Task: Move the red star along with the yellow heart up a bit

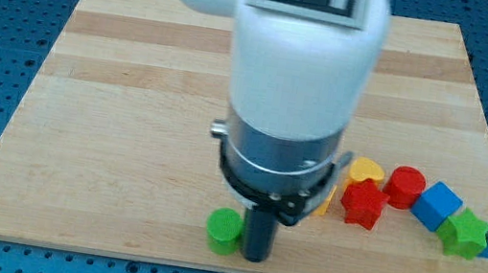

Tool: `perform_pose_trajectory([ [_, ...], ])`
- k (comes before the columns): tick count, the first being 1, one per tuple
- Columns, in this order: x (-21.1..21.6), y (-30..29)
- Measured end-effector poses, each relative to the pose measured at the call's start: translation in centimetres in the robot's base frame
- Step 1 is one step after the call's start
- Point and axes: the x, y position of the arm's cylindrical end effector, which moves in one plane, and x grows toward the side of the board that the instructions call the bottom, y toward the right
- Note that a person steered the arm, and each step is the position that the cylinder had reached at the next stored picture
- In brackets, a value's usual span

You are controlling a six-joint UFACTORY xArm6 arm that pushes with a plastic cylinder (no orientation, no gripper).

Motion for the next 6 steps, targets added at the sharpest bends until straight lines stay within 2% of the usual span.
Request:
perform_pose_trajectory([
  [3, -0.1, 1.2],
  [5, -2.3, 12.6],
  [6, -4.1, 13.3],
])
